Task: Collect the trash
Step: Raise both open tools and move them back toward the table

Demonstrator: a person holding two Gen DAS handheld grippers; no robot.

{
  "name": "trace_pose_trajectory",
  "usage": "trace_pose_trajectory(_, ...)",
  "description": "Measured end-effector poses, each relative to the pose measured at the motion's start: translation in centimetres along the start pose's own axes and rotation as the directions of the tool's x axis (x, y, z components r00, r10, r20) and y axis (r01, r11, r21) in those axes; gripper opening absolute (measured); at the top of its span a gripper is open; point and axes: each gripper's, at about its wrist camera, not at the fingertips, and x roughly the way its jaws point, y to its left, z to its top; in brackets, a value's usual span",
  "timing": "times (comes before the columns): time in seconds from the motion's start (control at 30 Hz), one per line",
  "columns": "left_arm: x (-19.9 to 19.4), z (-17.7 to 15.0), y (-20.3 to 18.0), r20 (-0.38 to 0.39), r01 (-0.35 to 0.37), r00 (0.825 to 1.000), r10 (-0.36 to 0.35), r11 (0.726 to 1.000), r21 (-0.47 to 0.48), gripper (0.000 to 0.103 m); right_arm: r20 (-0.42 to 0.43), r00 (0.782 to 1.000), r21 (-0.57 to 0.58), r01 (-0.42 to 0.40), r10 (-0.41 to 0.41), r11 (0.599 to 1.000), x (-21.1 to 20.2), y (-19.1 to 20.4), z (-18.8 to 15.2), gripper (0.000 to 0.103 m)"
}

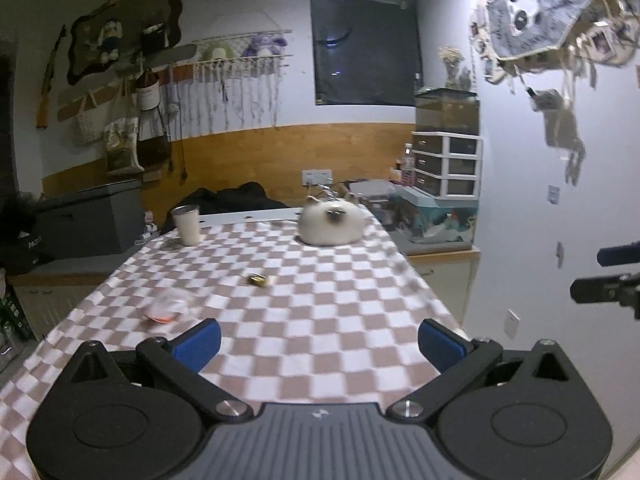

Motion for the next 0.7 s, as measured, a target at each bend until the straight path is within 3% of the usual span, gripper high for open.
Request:
trace_pose_trajectory(0.2,3.0,2.8,6.6,-0.007,-0.045,0.999,0.045,0.999,-0.015,0.103,-0.022,0.997,-0.007,-0.078,0.078,0.997,3.7,3.2,6.6,0.103)
trace_pose_trajectory(0.43,9.7,5.2,13.5,-0.027,-0.078,0.997,0.076,0.994,-0.078,0.103,-0.039,0.996,0.002,-0.084,0.084,0.996,10.3,5.7,13.3,0.103)
trace_pose_trajectory(0.7,18.4,4.5,18.2,-0.052,-0.117,0.993,0.111,0.984,-0.132,0.103,-0.033,0.997,0.037,-0.068,0.07,0.997,19.9,6.9,16.3,0.103)
